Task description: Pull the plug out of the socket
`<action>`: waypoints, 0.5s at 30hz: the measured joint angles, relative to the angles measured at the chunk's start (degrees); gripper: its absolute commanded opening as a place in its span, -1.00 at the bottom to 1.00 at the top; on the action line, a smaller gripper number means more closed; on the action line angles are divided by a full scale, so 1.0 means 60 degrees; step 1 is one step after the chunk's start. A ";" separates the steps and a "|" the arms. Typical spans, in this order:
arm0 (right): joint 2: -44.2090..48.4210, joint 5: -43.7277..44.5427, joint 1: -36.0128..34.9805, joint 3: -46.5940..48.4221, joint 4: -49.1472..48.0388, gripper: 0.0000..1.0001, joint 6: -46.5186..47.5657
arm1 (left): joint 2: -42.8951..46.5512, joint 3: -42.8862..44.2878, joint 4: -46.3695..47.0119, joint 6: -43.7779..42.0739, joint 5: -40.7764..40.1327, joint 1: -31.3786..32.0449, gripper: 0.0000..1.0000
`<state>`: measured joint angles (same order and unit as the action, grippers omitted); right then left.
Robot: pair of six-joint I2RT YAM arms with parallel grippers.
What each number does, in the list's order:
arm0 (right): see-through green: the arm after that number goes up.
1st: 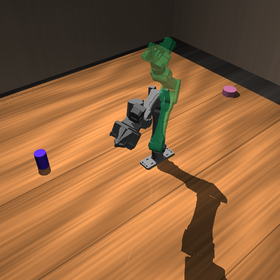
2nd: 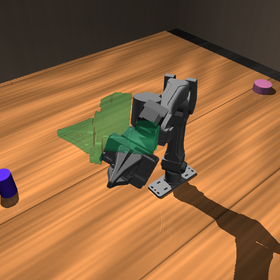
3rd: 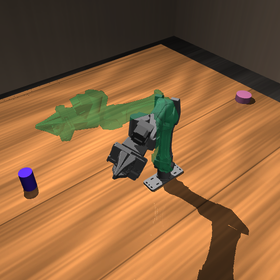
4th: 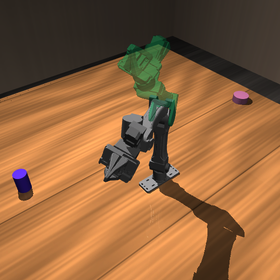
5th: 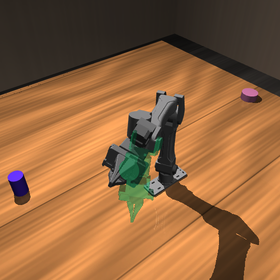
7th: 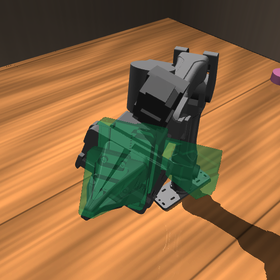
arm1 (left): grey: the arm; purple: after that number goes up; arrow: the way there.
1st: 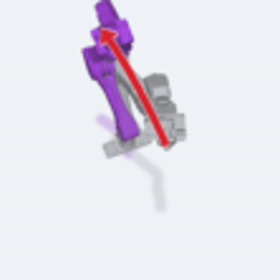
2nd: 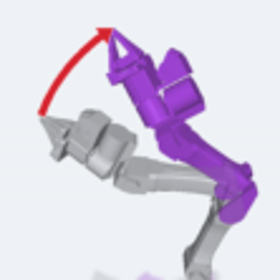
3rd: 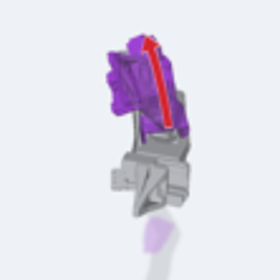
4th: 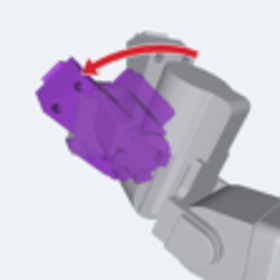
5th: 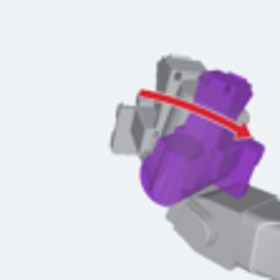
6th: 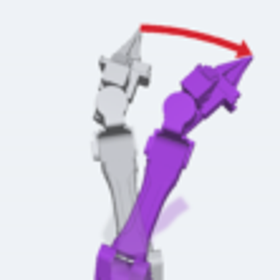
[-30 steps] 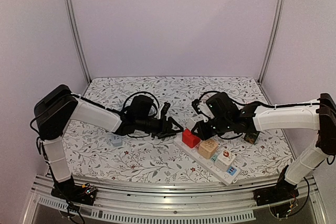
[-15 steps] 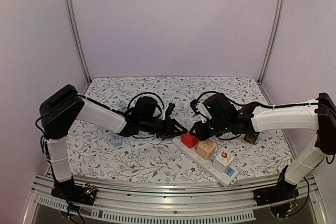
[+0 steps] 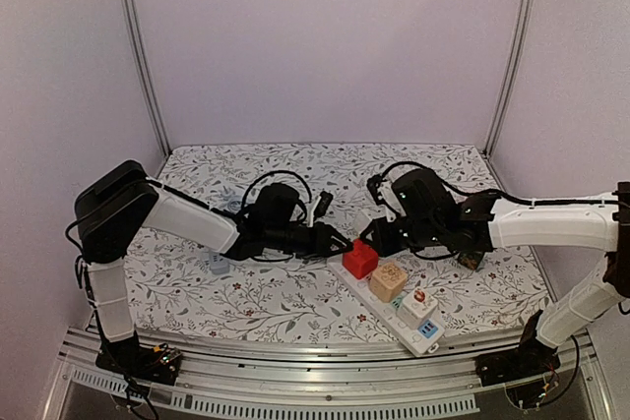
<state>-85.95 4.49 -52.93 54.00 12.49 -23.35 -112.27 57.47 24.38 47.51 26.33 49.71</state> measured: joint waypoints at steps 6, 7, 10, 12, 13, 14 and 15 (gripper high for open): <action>0.1457 0.0514 0.0000 0.0007 -0.0721 -1.00 -0.0022 | 0.0011 0.0004 -0.0022 -0.0262 -0.0117 0.0011 -0.42; 0.1570 0.0667 0.0000 0.0007 -0.0736 -1.00 -0.0026 | 0.0022 0.0004 -0.0033 -0.0302 -0.0131 0.0015 -0.42; 0.1767 0.1497 0.0015 0.0015 -0.0452 -1.00 -0.0051 | 0.0055 0.0026 -0.0124 -0.0393 -0.0186 0.0029 -0.39; 0.1774 0.1993 0.0160 0.0026 -0.0011 -1.00 -0.0182 | 0.0109 0.0091 -0.0342 -0.0477 -0.0233 0.0047 -0.29; 0.1774 0.2164 0.0291 0.0026 0.0251 -1.00 -0.0259 | 0.0138 0.0135 -0.0477 -0.0514 -0.0251 0.0051 -0.24; 0.1774 0.2284 0.0474 0.0022 0.0474 -1.00 -0.0364 | 0.0171 0.0182 -0.0594 -0.0543 -0.0280 0.0055 -0.17; 0.1778 0.2401 0.0718 0.0004 0.0670 -1.00 -0.0484 | 0.0197 0.0244 -0.0743 -0.0590 -0.0313 0.0055 -0.10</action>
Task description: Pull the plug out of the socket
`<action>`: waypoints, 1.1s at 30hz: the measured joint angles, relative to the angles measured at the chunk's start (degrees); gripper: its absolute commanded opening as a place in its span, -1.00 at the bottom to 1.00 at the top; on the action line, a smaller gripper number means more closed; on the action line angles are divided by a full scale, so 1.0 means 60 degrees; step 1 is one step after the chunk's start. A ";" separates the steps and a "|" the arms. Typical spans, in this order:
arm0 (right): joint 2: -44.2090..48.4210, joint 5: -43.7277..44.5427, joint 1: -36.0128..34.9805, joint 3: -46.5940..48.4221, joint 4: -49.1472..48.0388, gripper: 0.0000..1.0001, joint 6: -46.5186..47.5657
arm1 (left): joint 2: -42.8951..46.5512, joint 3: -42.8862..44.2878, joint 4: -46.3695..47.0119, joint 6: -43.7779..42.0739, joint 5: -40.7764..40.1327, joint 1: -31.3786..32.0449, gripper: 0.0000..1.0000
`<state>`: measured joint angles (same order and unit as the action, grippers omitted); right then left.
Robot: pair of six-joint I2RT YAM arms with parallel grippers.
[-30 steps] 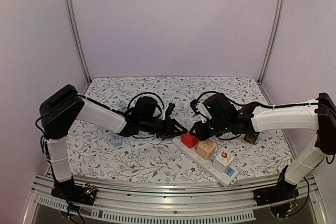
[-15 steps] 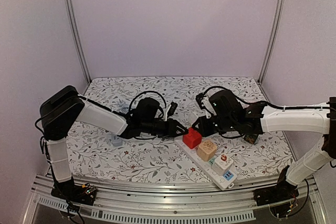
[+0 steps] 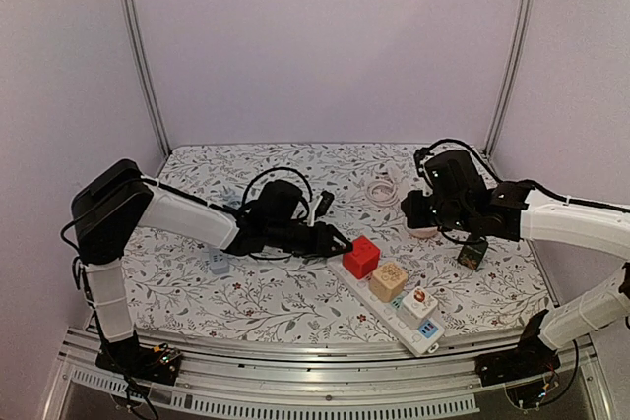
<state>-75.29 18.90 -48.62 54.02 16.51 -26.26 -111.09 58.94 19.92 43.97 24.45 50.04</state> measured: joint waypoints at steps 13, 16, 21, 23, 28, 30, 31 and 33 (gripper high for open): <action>-0.0149 -0.0718 0.3916 -0.2062 0.0860 -0.64 -0.1311 | 0.0841 0.0375 -0.2251 -0.0368 -0.0437 -0.0120 0.70; -0.0565 -0.1053 0.4269 -0.2124 0.0761 -0.43 -0.1275 | 0.1260 0.0331 -0.2455 -0.0426 -0.0495 -0.0135 0.76; -0.1104 -0.1435 0.4743 -0.2113 0.0484 0.23 -0.1067 | 0.1745 0.0036 -0.2517 -0.0444 -0.0616 -0.0138 0.80; -0.1162 -0.1541 0.4841 -0.2113 0.0481 0.43 -0.0911 | 0.1785 -0.0120 -0.2528 -0.0437 -0.0674 -0.0142 0.80; -0.0834 -0.1905 0.4911 -0.2113 0.0619 0.70 -0.0670 | 0.1883 -0.0488 -0.2528 -0.0386 -0.0809 -0.0164 0.81; -0.0313 -0.2153 0.4889 -0.2113 0.0721 0.80 -0.0532 | 0.1945 -0.0576 -0.2524 -0.0350 -0.0845 -0.0171 0.81; 0.0117 -0.2317 0.4819 -0.2109 0.0805 0.83 -0.0393 | 0.1967 -0.0586 -0.2521 -0.0321 -0.0849 -0.0175 0.81; 0.0896 -0.2492 0.4583 -0.2055 0.0962 0.88 -0.0208 | 0.1978 -0.0586 -0.2426 -0.0277 -0.0831 -0.0186 0.81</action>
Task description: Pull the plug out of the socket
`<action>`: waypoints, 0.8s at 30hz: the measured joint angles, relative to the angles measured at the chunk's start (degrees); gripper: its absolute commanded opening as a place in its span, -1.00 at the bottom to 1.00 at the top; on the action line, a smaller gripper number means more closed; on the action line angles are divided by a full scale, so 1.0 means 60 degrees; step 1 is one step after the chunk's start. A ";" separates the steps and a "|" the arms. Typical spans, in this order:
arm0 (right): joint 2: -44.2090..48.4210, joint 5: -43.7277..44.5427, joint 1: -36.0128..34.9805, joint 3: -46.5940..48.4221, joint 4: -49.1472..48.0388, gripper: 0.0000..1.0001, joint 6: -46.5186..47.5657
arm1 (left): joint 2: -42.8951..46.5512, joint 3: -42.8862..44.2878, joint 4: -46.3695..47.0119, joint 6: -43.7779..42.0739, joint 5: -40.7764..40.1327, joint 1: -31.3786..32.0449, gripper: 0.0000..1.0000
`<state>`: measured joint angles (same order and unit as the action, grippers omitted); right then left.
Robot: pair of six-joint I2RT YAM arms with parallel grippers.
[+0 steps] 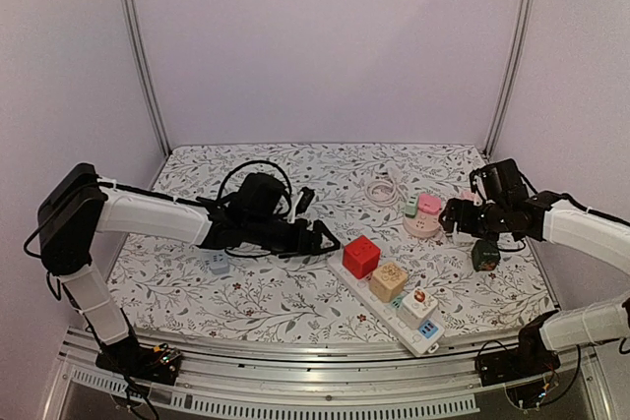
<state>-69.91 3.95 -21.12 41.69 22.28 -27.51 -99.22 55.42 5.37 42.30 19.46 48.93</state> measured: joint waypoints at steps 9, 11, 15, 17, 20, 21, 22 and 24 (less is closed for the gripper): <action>0.1002 -0.0331 -0.2794 0.0860 0.0117 0.97 0.0856 | 0.0015 -0.0393 0.0769 0.0517 0.0175 -0.0131 0.80; 0.0557 -0.0280 -0.3362 0.1140 0.0098 0.98 0.0991 | 0.0095 -0.0627 0.0947 0.0612 0.0178 -0.0175 0.80; -0.0798 -0.0044 -0.4328 0.2062 0.0018 0.98 0.1111 | 0.0346 -0.1177 0.1282 0.0790 0.0222 -0.0361 0.80; -0.1395 0.0106 -0.4739 0.2433 -0.0062 0.98 0.1162 | 0.0423 -0.1384 0.1402 0.0827 0.0273 -0.0514 0.80; -0.2116 0.0171 -0.5195 0.2779 -0.0189 0.98 0.1213 | 0.0521 -0.1585 0.1486 0.0860 0.0357 -0.0750 0.80; -0.2317 0.0182 -0.5293 0.2841 -0.0204 0.97 0.1235 | 0.0561 -0.1628 0.1486 0.0867 0.0364 -0.0812 0.80; -0.2495 0.0189 -0.5362 0.2885 -0.0226 0.97 0.1242 | 0.0630 -0.1672 0.1483 0.0871 0.0364 -0.0863 0.81; -0.2805 0.0200 -0.5417 0.2940 -0.0226 0.98 0.1268 | 0.0831 -0.1756 0.1457 0.0867 0.0346 -0.0911 0.81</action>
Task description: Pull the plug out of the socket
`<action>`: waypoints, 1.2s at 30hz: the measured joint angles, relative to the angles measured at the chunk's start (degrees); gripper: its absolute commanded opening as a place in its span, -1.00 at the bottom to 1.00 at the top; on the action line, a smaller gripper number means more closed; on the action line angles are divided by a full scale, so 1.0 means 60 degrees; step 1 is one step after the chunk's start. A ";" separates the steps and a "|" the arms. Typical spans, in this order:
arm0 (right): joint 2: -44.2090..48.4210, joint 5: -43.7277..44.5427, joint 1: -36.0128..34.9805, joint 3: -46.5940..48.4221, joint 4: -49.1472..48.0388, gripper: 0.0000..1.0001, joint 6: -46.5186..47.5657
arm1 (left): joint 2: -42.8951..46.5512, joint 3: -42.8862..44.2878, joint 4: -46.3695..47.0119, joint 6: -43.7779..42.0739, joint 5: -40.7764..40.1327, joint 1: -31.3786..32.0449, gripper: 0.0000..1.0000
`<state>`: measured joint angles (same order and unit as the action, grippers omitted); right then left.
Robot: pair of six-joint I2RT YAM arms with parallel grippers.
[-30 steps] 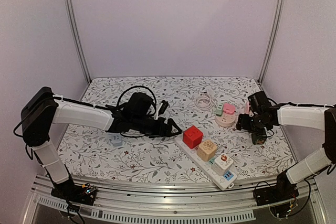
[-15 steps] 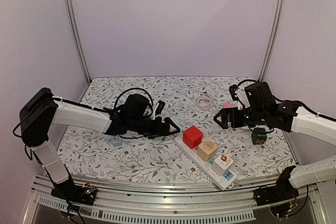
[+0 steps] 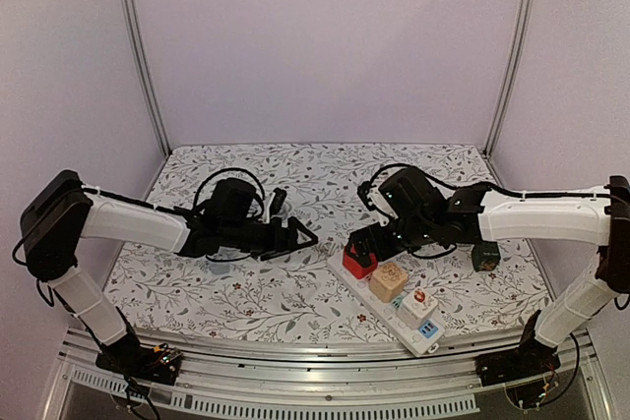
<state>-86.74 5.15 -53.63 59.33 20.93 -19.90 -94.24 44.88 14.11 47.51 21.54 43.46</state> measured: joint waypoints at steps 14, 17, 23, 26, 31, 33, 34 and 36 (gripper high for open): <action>-0.1625 0.0561 -0.0197 0.0718 0.0175 0.83 0.0331 | 0.0678 -0.0251 -0.0058 -0.0040 -0.0131 -0.0022 0.82; -0.1982 0.0663 -0.0200 0.0860 0.0222 0.54 0.0372 | 0.0688 -0.0251 -0.0109 -0.0062 -0.0131 -0.0025 0.81; -0.2273 0.0696 -0.0197 0.1067 0.0342 -0.21 0.0495 | 0.0725 -0.0251 -0.0200 -0.0055 -0.0113 -0.0025 0.83; -0.2273 0.0692 -0.0197 0.1075 0.0328 -0.43 0.0532 | 0.0721 -0.0251 -0.0120 -0.0022 0.0047 -0.0025 0.86; -0.2095 0.0521 -0.0197 0.0980 0.0208 -0.70 0.0517 | 0.0576 -0.0259 0.0361 0.0248 0.0448 -0.0022 0.86; -0.1759 0.0397 -0.0197 0.0696 -0.0117 -0.78 0.0470 | 0.0448 -0.0259 0.0583 0.0393 0.0597 -0.0022 0.86; -0.1504 0.0302 -0.0197 0.0514 -0.0299 -0.81 0.0437 | 0.0382 -0.0262 0.0681 0.0466 0.0641 -0.0022 0.87; -0.1013 0.0168 -0.0208 0.0215 -0.0594 -0.87 0.0390 | 0.0295 -0.0262 0.0841 0.0583 0.0736 -0.0022 0.88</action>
<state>-92.82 6.15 -54.87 60.62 17.37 -17.56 -92.47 43.31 19.16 51.00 25.96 43.33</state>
